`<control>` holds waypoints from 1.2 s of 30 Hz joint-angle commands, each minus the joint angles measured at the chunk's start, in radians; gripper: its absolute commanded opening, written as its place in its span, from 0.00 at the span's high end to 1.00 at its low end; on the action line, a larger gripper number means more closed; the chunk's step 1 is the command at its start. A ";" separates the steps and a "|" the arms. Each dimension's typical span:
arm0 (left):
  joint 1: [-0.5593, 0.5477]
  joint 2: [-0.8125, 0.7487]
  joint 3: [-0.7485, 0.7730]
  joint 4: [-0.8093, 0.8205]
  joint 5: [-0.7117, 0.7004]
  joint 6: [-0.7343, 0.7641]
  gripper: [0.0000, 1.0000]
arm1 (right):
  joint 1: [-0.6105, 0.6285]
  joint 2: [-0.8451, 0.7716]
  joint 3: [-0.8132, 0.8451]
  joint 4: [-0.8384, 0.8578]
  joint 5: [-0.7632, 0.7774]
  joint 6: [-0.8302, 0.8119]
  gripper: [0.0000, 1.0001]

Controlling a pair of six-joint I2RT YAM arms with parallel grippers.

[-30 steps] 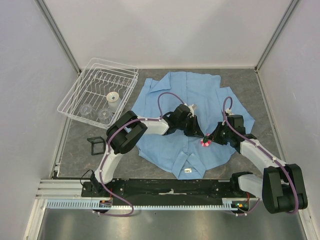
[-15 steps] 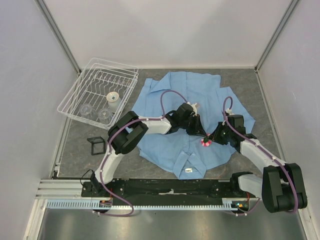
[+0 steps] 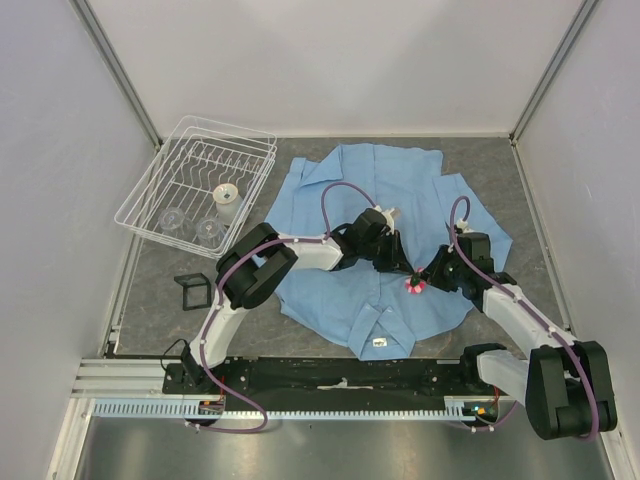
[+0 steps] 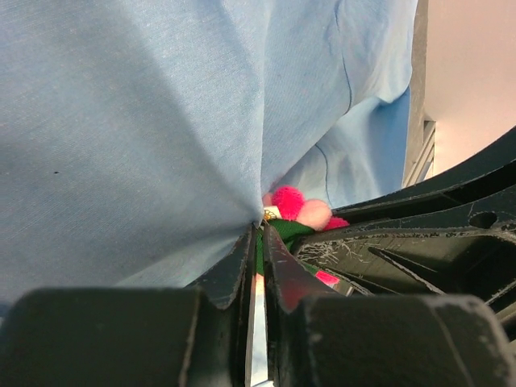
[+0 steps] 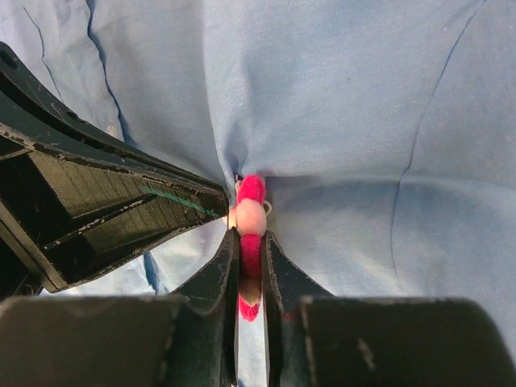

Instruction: Remove the brooch from the garment

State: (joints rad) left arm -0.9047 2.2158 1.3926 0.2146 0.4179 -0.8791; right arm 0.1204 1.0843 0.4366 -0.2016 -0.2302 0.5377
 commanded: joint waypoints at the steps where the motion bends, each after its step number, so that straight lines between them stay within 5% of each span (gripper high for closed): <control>1: -0.016 0.007 -0.024 0.045 -0.014 0.031 0.88 | 0.002 -0.027 0.005 0.036 0.003 0.031 0.83; 6: -0.014 0.005 -0.021 0.048 -0.010 0.032 0.88 | 0.002 0.006 0.010 0.042 -0.011 0.022 0.80; 13: -0.016 0.018 -0.017 0.055 0.012 0.029 0.89 | 0.002 0.029 0.013 0.059 -0.026 -0.005 1.00; 36: -0.019 0.057 0.003 0.109 0.045 -0.057 0.98 | 0.007 0.040 -0.001 0.099 -0.075 -0.021 1.00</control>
State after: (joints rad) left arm -0.9058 2.2246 1.3640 0.2817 0.4255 -0.8967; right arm 0.1200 1.1126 0.4343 -0.1757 -0.2447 0.5327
